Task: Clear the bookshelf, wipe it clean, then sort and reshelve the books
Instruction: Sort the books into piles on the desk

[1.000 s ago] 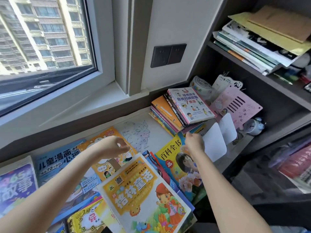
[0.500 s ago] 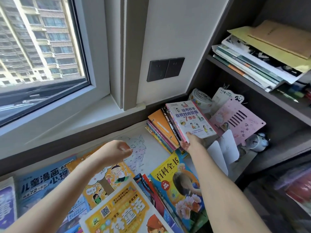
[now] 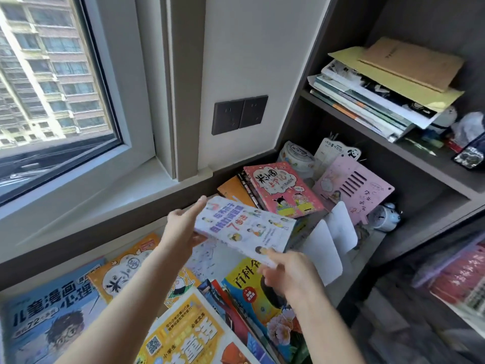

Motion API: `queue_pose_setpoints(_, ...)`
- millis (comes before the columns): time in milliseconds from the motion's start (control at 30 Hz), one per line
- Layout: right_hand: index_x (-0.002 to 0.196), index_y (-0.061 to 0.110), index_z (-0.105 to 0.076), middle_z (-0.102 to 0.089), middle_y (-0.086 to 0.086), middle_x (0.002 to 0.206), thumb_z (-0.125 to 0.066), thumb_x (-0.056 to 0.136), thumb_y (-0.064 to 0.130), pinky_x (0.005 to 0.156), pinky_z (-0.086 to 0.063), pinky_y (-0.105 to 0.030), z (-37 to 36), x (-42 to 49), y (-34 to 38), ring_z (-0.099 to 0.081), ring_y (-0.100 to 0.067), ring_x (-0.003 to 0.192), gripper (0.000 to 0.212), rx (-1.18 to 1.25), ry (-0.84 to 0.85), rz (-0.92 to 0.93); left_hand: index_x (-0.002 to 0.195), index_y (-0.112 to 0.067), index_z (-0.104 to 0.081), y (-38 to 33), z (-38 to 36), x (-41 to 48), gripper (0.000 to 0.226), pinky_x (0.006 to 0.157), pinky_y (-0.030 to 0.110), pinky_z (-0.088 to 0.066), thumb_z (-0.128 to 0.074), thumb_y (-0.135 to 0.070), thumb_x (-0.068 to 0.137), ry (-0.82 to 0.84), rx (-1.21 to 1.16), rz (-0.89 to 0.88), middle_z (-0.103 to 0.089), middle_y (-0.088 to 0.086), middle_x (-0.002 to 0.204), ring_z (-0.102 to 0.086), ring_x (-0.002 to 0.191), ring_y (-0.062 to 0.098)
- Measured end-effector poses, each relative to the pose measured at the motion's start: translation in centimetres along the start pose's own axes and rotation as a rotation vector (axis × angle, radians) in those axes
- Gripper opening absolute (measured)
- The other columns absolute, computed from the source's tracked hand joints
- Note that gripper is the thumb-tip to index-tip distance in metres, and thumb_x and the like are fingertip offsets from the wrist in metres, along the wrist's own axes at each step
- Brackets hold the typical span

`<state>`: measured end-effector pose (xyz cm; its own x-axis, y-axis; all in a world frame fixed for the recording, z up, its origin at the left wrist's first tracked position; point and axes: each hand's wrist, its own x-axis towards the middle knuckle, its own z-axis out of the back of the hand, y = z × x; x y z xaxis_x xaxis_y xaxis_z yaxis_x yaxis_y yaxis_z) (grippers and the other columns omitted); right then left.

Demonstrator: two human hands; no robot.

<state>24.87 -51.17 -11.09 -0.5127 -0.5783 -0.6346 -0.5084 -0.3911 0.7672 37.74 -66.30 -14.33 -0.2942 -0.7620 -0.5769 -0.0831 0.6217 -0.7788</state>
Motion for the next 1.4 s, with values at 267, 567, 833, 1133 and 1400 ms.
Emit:
queue_pose_setpoints(267, 0.089, 0.012, -0.055, -0.060, -0.002, 0.080, -0.043, 0.099, 0.043, 0.057, -0.040, -0.027, 2.9, 2.4, 2.1, -0.057, -0.024, 0.072, 0.035, -1.356, -0.383, 0.177, 0.106, 0.002, -0.054, 0.6, 2.2, 2.9, 0.013, 0.074, 0.038, -0.058, -0.053, 0.002, 0.093, 0.141, 0.149, 0.312, -0.064, 0.021, 0.108, -0.064, 0.092, 0.029)
queue_pose_setpoints(567, 0.080, 0.005, -0.059, -0.066, -0.018, 0.084, -0.047, 0.094, 0.022, 0.065, -0.047, -0.030, 3.2, 10.5, 4.2, -0.063, -0.034, 0.078, 0.025, -0.882, -0.478, 0.333, 0.101, -0.005, -0.050, 5.2, -3.3, 3.3, 0.022, 0.089, 0.042, -0.052, -0.062, 0.006, 0.087, 0.183, 0.660, 0.271, -0.057, 0.014, 0.088, -0.060, 0.086, 0.030)
queue_pose_setpoints(833, 0.101, 0.008, -0.044, -0.035, -0.003, 0.065, -0.047, 0.092, 0.007, 0.068, -0.043, -0.033, 2.1, 16.2, 3.5, -0.036, -0.021, 0.056, 0.009, -0.653, -0.426, 0.154, 0.080, -0.004, -0.049, 9.4, -6.0, 5.2, 0.024, 0.057, 0.011, -0.040, -0.041, -0.013, 0.101, 0.157, 0.744, 0.306, -0.057, 0.007, 0.083, -0.048, 0.063, 0.015)
queue_pose_setpoints(1133, 0.120, 0.006, -0.057, -0.057, -0.012, 0.073, -0.053, 0.097, 0.020, 0.030, -0.038, -0.016, 2.4, 20.0, 4.0, -0.056, -0.015, 0.043, 0.027, -0.214, -0.387, -0.039, 0.086, -0.009, -0.049, 5.0, -6.4, 7.7, 0.011, 0.064, 0.031, -0.039, -0.047, 0.001, 0.089, 0.137, 0.598, 0.084, -0.050, 0.013, 0.083, -0.047, 0.073, 0.023)
queue_pose_setpoints(1400, 0.072, 0.007, -0.047, -0.047, -0.003, 0.037, -0.047, 0.099, 0.012, 0.031, -0.034, -0.010, 4.1, 18.9, 7.7, -0.037, -0.010, 0.020, 0.027, 0.010, -0.382, -0.165, 0.076, -0.015, -0.040, 2.8, -9.8, 9.1, 0.026, 0.060, 0.028, -0.036, -0.043, 0.007, 0.091, 0.162, 0.316, 0.115, -0.040, 0.011, 0.078, -0.039, 0.066, 0.020)
